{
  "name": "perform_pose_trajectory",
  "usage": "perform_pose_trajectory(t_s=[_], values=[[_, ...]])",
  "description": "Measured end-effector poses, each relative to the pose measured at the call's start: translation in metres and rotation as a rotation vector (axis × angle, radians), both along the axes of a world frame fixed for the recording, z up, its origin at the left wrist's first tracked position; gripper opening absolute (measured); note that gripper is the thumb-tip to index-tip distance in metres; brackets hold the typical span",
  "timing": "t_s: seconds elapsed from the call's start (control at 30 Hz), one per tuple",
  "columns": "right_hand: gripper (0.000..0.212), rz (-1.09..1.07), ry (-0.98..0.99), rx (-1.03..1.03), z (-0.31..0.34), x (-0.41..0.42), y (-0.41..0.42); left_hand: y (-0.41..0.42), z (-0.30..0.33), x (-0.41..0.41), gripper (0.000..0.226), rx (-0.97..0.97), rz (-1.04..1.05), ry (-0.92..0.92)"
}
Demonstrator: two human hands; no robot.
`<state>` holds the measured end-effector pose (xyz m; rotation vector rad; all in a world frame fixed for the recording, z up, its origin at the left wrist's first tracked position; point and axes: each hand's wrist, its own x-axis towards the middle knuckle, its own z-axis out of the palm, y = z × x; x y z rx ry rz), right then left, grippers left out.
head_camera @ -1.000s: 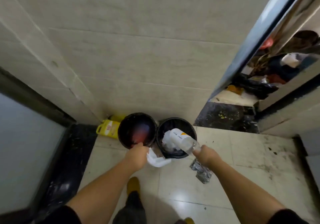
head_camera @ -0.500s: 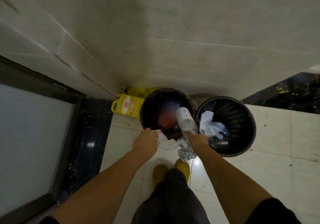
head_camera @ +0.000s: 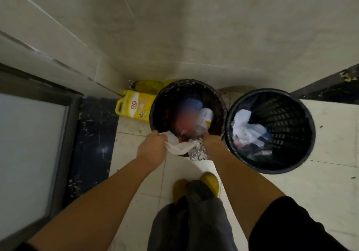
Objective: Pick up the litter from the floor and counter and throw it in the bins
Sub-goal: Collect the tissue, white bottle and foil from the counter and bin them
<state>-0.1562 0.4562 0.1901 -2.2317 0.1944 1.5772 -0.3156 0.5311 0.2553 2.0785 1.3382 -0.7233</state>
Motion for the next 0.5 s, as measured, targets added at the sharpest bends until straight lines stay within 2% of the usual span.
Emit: perform_pose_trajectory(t_s=[0.13,0.27,0.37,0.5], values=[[0.055,-0.05,-0.01,0.003,0.051,0.044,-0.039,-0.004,0.04,0.038,0.027,-0.02,-0.087,0.028],[0.063,-0.069,-0.174,-0.087,0.083,0.11,-0.085,-0.019,0.058,0.106,0.036,-0.033,-0.188,-0.051],[0.048,-0.138,-0.326,-0.078,0.088,0.154,-0.11,-0.042,0.044,0.164,0.033,-0.097,-0.283,-0.172],[0.038,-0.212,-0.572,0.005,0.037,0.184,-0.124,-0.077,-0.016,0.228,0.027,-0.113,-0.345,-0.298]])
